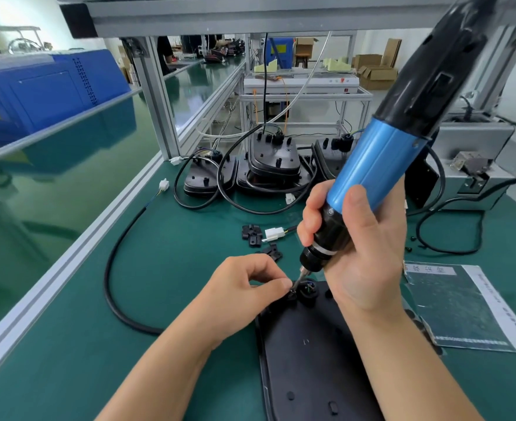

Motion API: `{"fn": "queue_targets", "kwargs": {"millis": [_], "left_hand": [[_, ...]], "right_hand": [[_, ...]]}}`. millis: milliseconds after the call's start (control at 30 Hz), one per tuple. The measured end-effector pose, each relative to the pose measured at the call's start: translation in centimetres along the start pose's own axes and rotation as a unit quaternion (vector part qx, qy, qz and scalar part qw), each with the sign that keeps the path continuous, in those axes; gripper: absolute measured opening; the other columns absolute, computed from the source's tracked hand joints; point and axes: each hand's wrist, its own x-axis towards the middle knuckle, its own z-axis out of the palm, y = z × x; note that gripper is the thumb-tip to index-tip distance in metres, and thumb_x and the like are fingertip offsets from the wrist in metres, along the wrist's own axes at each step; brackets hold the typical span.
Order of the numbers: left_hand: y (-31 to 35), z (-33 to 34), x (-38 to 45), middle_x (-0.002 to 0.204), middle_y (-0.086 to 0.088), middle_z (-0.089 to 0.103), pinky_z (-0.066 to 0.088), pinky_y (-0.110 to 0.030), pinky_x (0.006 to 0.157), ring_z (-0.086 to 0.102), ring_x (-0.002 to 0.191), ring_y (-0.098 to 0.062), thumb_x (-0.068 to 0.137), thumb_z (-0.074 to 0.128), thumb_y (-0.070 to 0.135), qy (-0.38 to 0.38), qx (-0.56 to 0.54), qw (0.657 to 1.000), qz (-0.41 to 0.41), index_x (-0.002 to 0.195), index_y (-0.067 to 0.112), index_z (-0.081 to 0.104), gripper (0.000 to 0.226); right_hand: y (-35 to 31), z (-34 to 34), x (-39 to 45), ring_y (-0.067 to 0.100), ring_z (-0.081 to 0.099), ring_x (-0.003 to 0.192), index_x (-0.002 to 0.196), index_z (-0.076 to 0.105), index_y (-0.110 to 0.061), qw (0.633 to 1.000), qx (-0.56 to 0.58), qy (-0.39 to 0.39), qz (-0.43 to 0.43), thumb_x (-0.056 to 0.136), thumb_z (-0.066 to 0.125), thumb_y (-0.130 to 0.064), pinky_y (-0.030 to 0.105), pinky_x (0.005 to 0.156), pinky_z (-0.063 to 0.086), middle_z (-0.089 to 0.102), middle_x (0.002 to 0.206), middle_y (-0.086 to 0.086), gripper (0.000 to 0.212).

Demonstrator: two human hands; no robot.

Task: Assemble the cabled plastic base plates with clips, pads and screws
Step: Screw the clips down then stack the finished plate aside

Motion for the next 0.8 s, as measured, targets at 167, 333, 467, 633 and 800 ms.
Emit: {"fn": "queue_targets", "kwargs": {"millis": [167,333,467,633,800], "left_hand": [[0.12,0.10,0.30,0.068,0.012,0.066,0.044,-0.021,0.068,0.056,0.063,-0.002,0.083,0.070,0.023,0.002,-0.007,1.000,-0.019,0.071,0.024,0.068,0.011],[0.36,-0.11,0.64,0.065,0.003,0.061,0.041,-0.027,0.063,0.049,0.061,-0.011,0.082,0.071,0.020,-0.020,-0.026,0.998,-0.045,0.069,0.020,0.067,0.014],[0.46,-0.22,0.79,0.067,-0.001,0.061,0.041,-0.032,0.065,0.049,0.063,-0.015,0.081,0.072,0.021,-0.028,-0.038,0.998,-0.052,0.068,0.018,0.067,0.014],[0.46,-0.10,0.77,0.065,-0.003,0.059,0.040,-0.032,0.064,0.047,0.061,-0.016,0.081,0.072,0.020,-0.023,-0.041,0.997,-0.054,0.066,0.018,0.065,0.016],[0.44,-0.04,0.54,0.067,-0.006,0.057,0.039,-0.034,0.065,0.047,0.063,-0.017,0.082,0.070,0.018,-0.019,-0.052,0.997,-0.047,0.069,0.013,0.065,0.015]], "right_hand": [[0.24,-0.10,-0.21,0.026,0.049,0.056,0.113,0.043,-0.012,1.000,-0.005,-0.003,-0.013,0.092,0.050,-0.022,0.030,0.052,0.043,0.055,0.080,0.015,0.024],[0.18,-0.07,-0.21,0.026,0.049,0.055,0.112,0.046,-0.016,1.000,-0.016,-0.015,-0.022,0.091,0.049,-0.021,0.030,0.052,0.042,0.055,0.079,0.014,0.022],[0.04,-0.08,-0.31,0.027,0.049,0.055,0.111,0.047,-0.019,0.998,-0.031,-0.033,-0.032,0.092,0.049,-0.021,0.032,0.053,0.043,0.055,0.080,0.013,0.020],[0.13,0.10,-0.32,0.028,0.050,0.054,0.114,0.043,-0.013,0.997,-0.045,-0.052,-0.023,0.093,0.050,-0.021,0.030,0.052,0.043,0.056,0.080,0.012,0.023],[0.42,0.69,-0.07,0.029,0.049,0.052,0.117,0.041,-0.015,0.995,-0.063,-0.082,0.004,0.093,0.057,-0.033,0.032,0.052,0.045,0.057,0.078,0.011,0.033]]}}
